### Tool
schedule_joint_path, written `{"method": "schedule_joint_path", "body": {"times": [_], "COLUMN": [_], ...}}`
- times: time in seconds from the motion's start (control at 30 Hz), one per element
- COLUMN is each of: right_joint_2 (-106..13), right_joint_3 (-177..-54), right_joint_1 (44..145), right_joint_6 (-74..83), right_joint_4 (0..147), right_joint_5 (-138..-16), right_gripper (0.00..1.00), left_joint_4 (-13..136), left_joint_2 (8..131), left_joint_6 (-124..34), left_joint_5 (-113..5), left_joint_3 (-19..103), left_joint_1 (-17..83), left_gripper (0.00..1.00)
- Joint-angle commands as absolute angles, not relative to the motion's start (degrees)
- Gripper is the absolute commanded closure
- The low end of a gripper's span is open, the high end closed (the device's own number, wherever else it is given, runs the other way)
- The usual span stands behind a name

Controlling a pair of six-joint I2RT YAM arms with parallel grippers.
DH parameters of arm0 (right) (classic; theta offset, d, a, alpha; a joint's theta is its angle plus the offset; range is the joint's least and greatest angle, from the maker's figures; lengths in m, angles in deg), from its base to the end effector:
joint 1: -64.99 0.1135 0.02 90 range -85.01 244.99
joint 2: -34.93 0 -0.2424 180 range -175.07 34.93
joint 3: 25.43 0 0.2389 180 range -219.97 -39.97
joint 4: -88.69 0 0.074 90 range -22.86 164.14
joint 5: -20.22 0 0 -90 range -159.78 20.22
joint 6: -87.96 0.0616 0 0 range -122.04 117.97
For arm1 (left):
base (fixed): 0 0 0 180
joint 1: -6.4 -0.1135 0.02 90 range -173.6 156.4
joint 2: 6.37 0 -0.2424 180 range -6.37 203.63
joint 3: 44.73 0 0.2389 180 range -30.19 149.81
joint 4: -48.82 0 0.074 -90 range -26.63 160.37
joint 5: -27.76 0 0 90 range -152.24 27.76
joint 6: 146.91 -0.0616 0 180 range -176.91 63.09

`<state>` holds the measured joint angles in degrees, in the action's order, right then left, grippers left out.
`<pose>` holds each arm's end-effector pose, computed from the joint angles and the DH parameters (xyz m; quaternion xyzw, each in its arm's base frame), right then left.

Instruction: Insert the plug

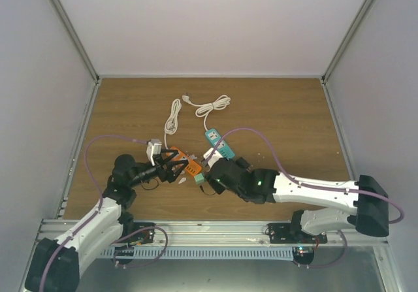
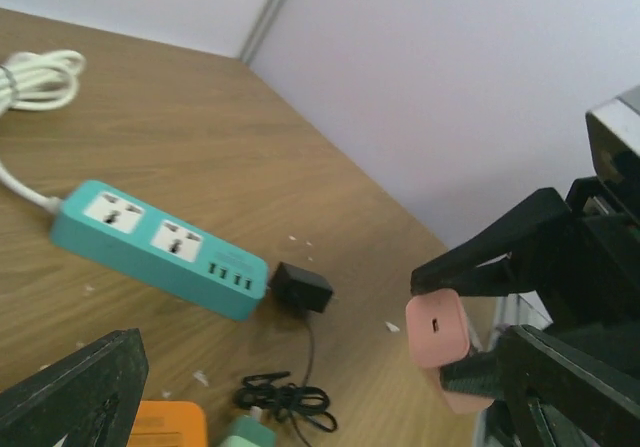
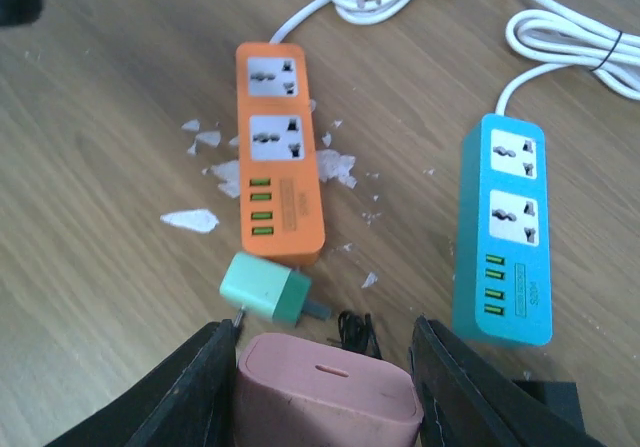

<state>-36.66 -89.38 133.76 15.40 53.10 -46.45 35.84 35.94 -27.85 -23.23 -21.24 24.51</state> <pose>0.1224 0.2478 0.2223 -0.3170 0.8450 0.1301 0.4106 0.1667 -0.0953 0.1872 0.1560 0.7178 -0.4799 0.4798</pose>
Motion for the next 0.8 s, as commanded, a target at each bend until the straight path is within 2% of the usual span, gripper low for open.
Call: {"method": "schedule_joint_path", "body": {"times": [0.0, 0.3, 0.43, 0.77], "right_joint_2": [-35.8, -31.3, -29.3, -32.3], "right_joint_3": [-91.7, -94.5, -95.5, -96.5], "right_joint_1": [138.5, 140.9, 142.8, 145.5], "right_joint_6": [17.1, 17.3, 17.0, 15.4], "right_joint_4": [46.6, 37.7, 36.3, 35.9], "right_joint_5": [-38.2, -37.6, -37.9, -40.6], "right_gripper": [1.00, 0.99, 0.99, 0.99], "left_joint_4": [32.1, 33.6, 33.1, 32.7], "left_joint_2": [37.7, 47.2, 51.7, 54.6], "left_joint_6": [-27.7, -33.2, -34.8, -36.6], "left_joint_5": [-17.7, -15.0, -12.3, -10.9], "left_joint_3": [-18.4, -12.9, -11.0, -9.8], "left_joint_1": [26.9, 37.9, 39.7, 41.7], "left_gripper": [0.01, 0.02, 0.08, 0.07]}}
